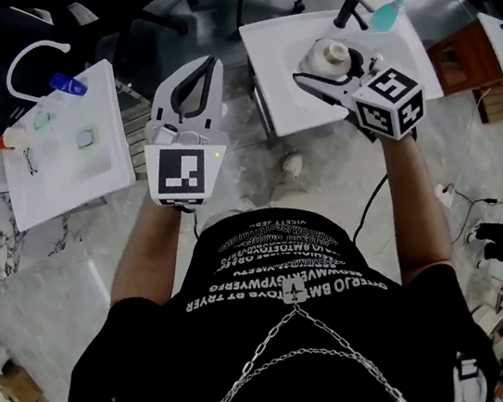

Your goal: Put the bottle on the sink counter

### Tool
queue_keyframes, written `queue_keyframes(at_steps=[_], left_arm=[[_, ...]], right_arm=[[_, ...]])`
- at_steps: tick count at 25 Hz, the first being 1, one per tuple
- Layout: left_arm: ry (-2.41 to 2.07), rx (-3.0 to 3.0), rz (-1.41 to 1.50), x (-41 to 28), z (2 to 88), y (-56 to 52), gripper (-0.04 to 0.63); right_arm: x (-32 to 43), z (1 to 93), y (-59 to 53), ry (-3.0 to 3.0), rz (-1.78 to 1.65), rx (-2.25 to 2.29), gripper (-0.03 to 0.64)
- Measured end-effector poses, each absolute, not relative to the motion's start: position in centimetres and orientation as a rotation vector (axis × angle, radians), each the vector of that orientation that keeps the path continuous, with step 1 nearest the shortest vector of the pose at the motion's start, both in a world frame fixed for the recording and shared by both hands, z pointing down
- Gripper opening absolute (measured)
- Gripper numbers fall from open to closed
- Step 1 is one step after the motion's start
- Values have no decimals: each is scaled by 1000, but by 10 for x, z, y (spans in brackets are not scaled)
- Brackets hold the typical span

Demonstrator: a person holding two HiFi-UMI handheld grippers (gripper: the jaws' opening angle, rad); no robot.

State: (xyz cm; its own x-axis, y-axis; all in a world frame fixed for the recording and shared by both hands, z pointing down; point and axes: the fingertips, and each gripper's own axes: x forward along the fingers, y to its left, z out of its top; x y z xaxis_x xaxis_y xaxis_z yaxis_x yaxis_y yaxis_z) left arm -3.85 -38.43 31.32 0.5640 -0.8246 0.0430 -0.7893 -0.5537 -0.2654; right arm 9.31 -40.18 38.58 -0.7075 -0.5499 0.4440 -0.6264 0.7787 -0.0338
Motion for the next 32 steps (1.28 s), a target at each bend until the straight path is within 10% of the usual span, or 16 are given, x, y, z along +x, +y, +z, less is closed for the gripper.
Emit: queue_keyframes(at_steps=[19, 32], left_arm=[[1330, -2557, -460, -33, 364, -399, 6], [1347, -2544, -545, -34, 378, -397, 6]], right_arm=[[100, 701, -408, -2320, 451, 884, 333], [99, 741, -401, -2316, 307, 855, 333]])
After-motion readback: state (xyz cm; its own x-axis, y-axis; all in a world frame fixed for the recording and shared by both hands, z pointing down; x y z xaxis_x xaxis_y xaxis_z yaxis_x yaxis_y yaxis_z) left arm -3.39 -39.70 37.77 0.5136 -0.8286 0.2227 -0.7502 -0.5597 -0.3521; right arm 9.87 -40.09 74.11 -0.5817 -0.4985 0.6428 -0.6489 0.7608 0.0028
